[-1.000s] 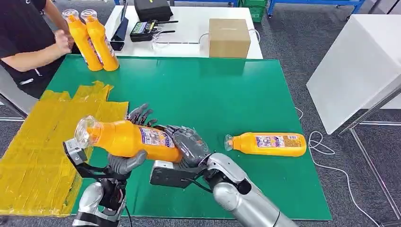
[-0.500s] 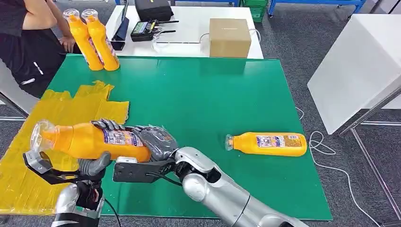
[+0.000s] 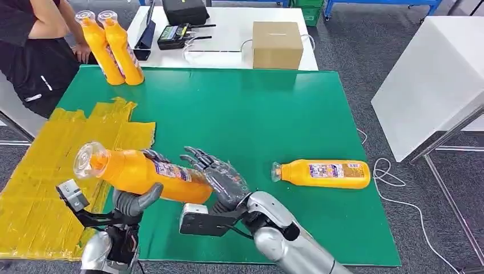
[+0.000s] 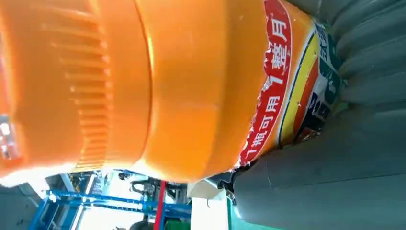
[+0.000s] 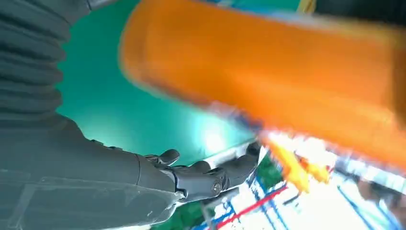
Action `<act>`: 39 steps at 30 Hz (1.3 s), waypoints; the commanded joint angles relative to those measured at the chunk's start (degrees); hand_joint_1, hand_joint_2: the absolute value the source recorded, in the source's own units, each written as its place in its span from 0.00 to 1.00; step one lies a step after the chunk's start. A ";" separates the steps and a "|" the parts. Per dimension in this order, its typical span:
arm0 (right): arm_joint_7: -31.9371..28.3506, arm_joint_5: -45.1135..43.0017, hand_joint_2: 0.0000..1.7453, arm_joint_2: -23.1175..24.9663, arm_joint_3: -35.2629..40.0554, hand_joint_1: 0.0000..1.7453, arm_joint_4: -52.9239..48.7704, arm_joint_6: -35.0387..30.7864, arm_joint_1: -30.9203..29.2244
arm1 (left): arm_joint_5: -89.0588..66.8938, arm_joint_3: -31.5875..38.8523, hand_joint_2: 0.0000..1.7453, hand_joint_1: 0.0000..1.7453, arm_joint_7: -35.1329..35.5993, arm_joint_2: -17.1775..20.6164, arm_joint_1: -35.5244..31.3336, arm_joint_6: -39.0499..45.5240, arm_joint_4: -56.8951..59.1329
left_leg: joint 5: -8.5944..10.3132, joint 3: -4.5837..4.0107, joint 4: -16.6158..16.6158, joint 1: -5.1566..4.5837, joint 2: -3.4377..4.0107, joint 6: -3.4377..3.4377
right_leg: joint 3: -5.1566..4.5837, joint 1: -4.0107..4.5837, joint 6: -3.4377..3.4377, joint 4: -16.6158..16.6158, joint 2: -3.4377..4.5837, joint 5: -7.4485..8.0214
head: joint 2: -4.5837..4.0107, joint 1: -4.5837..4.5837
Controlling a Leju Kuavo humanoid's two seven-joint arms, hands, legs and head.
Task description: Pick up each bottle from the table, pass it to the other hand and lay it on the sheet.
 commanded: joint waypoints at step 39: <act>-0.38 4.84 1.00 -33.15 -33.00 0.00 -23.73 5.39 22.74 | -95.18 5.95 1.00 0.00 18.68 22.73 -19.95 51.13 51.21 | 0.08 0.10 -0.01 -0.05 -0.36 0.03 | 0.19 -0.06 -0.15 0.00 -0.22 0.01 | 0.00 0.00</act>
